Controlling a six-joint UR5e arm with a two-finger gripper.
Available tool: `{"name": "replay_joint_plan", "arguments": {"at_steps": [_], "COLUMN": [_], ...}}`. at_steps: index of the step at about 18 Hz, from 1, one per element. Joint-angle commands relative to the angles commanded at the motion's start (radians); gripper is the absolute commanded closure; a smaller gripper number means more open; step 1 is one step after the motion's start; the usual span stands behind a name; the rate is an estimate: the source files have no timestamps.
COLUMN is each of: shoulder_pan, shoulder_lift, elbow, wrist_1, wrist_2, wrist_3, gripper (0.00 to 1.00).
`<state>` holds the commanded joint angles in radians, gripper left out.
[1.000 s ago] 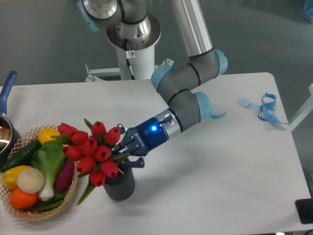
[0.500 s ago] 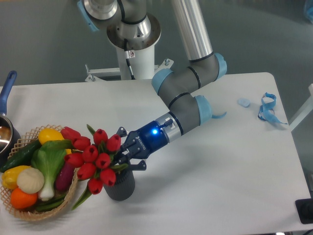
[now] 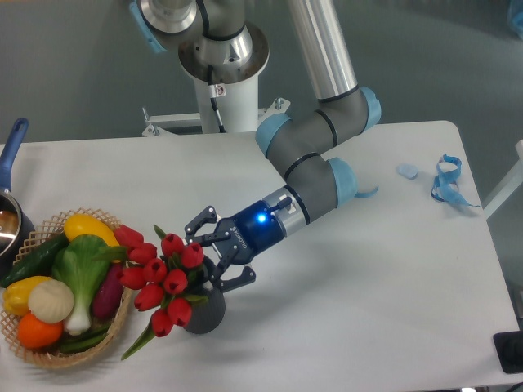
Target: Insert the flowers into the vase
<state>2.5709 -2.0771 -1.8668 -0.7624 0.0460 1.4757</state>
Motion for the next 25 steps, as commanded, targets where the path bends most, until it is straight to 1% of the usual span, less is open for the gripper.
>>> {"name": "replay_joint_plan", "arguments": {"at_steps": [2, 3, 4, 8, 9, 10, 12, 14, 15, 16, 18, 19, 21, 23, 24, 25], "shoulder_pan": [0.012, 0.026, 0.053, 0.141, 0.17, 0.208, 0.265, 0.319, 0.346, 0.37, 0.397, 0.425, 0.497, 0.537, 0.555, 0.557], "shoulder_lift": [0.02, 0.041, 0.086, 0.179, 0.204, 0.222, 0.248, 0.282, 0.307, 0.337, 0.397, 0.417, 0.44, 0.466, 0.479, 0.491], "elbow": [-0.003, -0.012, -0.032, -0.054, -0.052, -0.042, -0.022, -0.017, -0.008, -0.003, -0.003, 0.005, 0.023, 0.031, 0.029, 0.028], "wrist_1": [0.002, 0.003, 0.003, 0.0, 0.002, 0.005, 0.003, 0.003, 0.002, 0.0, -0.002, -0.003, -0.008, -0.018, -0.02, -0.021], "wrist_2": [0.017, 0.055, 0.114, 0.166, 0.191, 0.242, 0.305, 0.359, 0.398, 0.461, 0.56, 0.58, 0.584, 0.597, 0.633, 0.685], "wrist_3": [0.0, 0.0, -0.003, -0.003, -0.002, 0.0, 0.002, 0.002, 0.002, 0.002, -0.011, -0.012, -0.009, 0.001, 0.011, 0.043], "gripper": [0.0, 0.0, 0.0, 0.0, 0.0, 0.0, 0.0, 0.0, 0.0, 0.0, 0.0, 0.0, 0.0, 0.0, 0.0, 0.0]}}
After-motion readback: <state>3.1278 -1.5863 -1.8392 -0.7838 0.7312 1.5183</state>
